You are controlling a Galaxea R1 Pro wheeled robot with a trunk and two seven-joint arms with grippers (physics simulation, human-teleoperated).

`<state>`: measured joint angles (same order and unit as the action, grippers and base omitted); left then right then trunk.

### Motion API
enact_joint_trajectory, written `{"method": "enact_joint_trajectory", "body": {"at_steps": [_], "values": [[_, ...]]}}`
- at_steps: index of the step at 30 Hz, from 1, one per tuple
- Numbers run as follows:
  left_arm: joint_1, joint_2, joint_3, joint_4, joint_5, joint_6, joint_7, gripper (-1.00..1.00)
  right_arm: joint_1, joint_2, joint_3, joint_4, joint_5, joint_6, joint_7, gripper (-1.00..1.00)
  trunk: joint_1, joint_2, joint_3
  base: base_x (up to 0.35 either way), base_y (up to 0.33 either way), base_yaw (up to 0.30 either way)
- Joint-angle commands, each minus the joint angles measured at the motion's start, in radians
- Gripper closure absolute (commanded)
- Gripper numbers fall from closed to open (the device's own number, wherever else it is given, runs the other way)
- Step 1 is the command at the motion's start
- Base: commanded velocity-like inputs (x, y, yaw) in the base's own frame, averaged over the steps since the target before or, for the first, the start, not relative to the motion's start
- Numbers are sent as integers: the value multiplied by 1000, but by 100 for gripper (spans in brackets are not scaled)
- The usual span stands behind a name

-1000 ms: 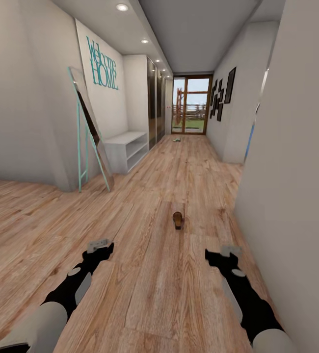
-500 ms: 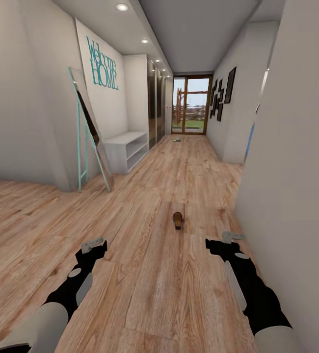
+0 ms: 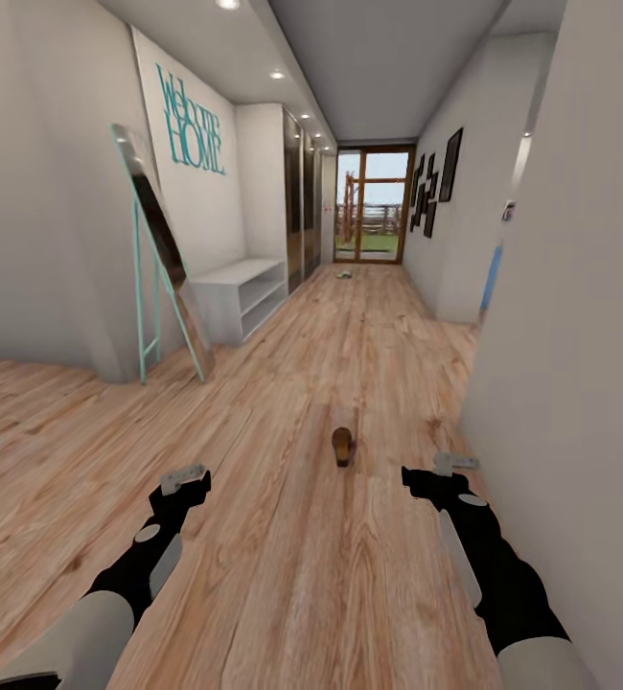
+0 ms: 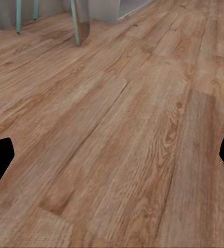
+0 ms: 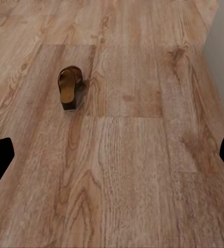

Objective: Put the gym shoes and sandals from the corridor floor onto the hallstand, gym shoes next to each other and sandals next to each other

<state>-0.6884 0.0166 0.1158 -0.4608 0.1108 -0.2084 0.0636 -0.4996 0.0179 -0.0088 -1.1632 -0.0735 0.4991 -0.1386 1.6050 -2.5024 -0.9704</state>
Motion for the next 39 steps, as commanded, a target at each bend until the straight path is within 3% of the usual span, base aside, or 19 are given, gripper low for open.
{"method": "enact_joint_trajectory", "body": {"at_steps": [1, 39], "values": [[-1, 0, -3, 1, 10, -3, 1, -100, 0, 0, 0, -1, -8, 4, -6, -100, 0, 0, -1, 347, -139, 0], [0, 0, -2, 1, 10, -3, 0, -100, 0, 0, 0, -1, -8, 3, -6, -100, 0, 0, -1, 349, -99, 0]]}}
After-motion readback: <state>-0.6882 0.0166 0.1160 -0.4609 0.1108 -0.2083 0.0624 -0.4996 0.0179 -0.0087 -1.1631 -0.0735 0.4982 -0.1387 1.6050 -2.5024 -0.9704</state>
